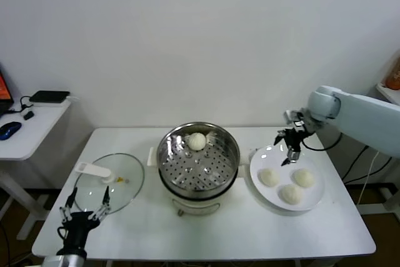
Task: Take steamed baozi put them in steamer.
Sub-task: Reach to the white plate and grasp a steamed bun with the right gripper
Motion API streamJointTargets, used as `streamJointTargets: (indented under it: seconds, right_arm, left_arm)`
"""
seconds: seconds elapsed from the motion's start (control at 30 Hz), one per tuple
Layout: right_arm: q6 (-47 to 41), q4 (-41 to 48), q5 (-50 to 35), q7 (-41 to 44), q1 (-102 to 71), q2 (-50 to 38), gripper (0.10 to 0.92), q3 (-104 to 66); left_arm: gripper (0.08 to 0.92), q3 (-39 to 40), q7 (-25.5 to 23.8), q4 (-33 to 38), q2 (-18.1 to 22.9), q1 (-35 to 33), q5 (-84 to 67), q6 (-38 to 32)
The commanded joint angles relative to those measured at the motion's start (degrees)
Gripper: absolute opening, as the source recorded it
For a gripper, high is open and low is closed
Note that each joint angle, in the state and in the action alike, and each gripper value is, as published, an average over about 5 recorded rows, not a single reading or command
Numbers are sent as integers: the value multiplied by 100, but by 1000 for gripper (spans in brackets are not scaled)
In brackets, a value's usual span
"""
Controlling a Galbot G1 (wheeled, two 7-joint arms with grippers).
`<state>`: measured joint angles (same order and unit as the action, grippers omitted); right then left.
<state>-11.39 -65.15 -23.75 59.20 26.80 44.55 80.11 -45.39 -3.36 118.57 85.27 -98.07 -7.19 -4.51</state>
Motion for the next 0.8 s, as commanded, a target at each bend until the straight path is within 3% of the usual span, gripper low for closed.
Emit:
streamJointTargets:
  seconds: [0.03,0.8]
  right_arm:
    - [-273,467,178,-190,-835,235,823,-423]
    - [-139,976,540,-159,-1409,664,823,-738]
  left_arm:
    - [823,5,-2,-32,12,-2,14,5]
    - [823,-11,3,-189,-10,47,-9,-5]
